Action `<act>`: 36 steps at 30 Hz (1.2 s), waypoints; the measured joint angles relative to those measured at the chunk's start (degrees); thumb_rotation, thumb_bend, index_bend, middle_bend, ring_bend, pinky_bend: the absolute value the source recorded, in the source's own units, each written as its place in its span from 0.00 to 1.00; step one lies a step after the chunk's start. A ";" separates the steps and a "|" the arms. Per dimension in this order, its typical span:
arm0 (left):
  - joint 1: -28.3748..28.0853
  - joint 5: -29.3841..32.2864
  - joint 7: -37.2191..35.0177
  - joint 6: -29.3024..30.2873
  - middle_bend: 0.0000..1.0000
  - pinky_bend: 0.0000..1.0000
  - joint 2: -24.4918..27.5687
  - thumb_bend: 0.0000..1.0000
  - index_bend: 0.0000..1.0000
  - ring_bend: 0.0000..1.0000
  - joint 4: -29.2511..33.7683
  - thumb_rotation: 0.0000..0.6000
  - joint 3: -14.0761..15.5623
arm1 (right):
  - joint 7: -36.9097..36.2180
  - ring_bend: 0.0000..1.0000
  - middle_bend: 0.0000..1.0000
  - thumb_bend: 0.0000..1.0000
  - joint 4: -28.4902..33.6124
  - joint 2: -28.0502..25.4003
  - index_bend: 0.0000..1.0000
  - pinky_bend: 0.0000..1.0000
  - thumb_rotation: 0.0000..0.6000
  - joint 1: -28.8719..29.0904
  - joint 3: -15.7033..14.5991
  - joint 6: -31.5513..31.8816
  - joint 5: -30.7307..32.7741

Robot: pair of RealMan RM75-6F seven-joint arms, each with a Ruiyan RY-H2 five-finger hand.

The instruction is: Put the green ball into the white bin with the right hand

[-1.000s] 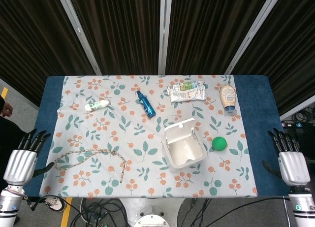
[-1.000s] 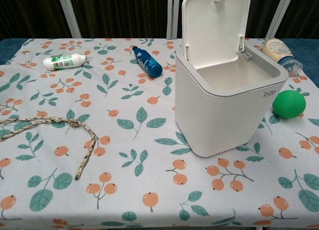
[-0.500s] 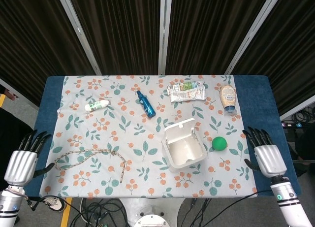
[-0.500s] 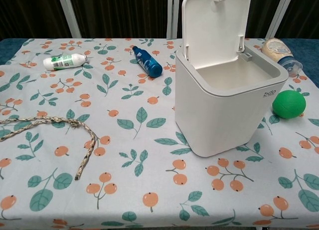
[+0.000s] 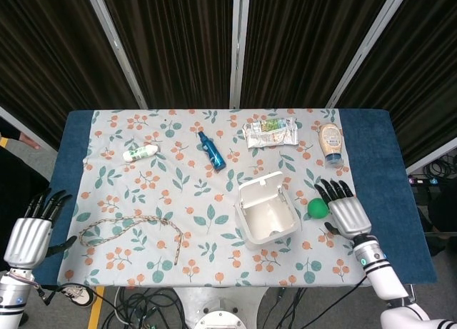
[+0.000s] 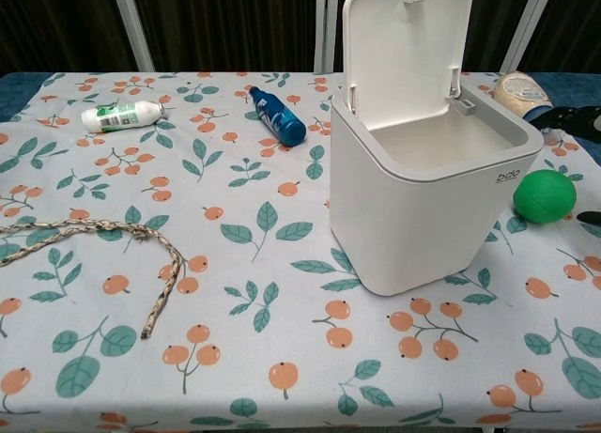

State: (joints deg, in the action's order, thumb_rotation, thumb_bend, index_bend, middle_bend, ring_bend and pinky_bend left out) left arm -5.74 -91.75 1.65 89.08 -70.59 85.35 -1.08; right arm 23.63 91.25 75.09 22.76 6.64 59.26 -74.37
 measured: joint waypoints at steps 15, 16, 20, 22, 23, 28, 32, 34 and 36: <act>0.24 0.39 -1.29 0.00 0.13 0.12 -0.33 0.13 0.17 0.04 -1.16 1.00 0.08 | 4.42 0.13 0.12 0.24 -2.63 3.88 0.07 0.38 1.00 2.61 -0.94 -1.88 6.16; 0.25 0.40 -1.30 -0.03 0.13 0.12 -0.37 0.13 0.17 0.04 -1.21 1.00 0.10 | 4.52 0.16 0.15 0.25 -2.66 3.95 0.11 0.41 1.00 2.65 -0.97 -1.68 6.29; 0.17 0.44 -1.27 -0.21 0.13 0.12 -0.46 0.13 0.17 0.03 -1.28 1.00 0.11 | 4.76 0.26 0.23 0.28 -2.74 4.23 0.24 0.49 1.00 2.87 -1.11 -1.24 6.98; 0.12 0.44 -1.29 -0.26 0.13 0.13 -0.45 0.13 0.17 0.04 -1.28 1.00 0.07 | 4.94 0.30 0.27 0.30 -2.91 4.44 0.30 0.52 1.00 2.98 -1.28 -1.08 7.12; 0.11 0.44 -1.32 -0.25 0.13 0.13 -0.42 0.13 0.17 0.04 -1.27 1.00 0.07 | 5.02 0.31 0.29 0.30 -3.00 4.54 0.32 0.53 1.00 3.01 -1.38 -1.00 7.17; 0.16 0.37 -1.63 -0.12 0.13 0.13 -0.25 0.13 0.17 0.03 -1.19 1.00 0.08 | 4.86 0.41 0.40 0.34 -3.02 4.68 0.45 0.62 1.00 2.95 -1.82 -0.06 6.80; 0.18 0.55 -1.78 -0.32 0.13 0.13 -0.26 0.13 0.17 0.04 -1.29 1.00 0.14 | 3.46 0.44 0.44 0.36 -2.67 4.12 0.52 0.64 1.00 2.60 -1.90 1.26 5.70; 0.18 0.54 -1.75 -0.30 0.13 0.13 -0.24 0.13 0.17 0.04 -1.27 1.00 0.12 | 1.92 0.44 0.45 0.36 -1.93 3.16 0.53 0.64 1.00 2.23 -1.80 2.32 4.75; 0.16 0.48 -1.68 -0.26 0.13 0.13 -0.22 0.13 0.17 0.03 -1.19 1.00 0.11 | -0.14 0.44 0.45 0.36 -0.98 1.82 0.53 0.64 1.00 1.70 -1.67 3.91 3.20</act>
State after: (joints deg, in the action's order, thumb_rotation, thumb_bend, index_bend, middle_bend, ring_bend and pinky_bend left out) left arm -5.58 -91.26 -0.03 88.81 -70.82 84.16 -0.98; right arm 23.49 90.27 76.92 24.46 4.97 63.17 -71.18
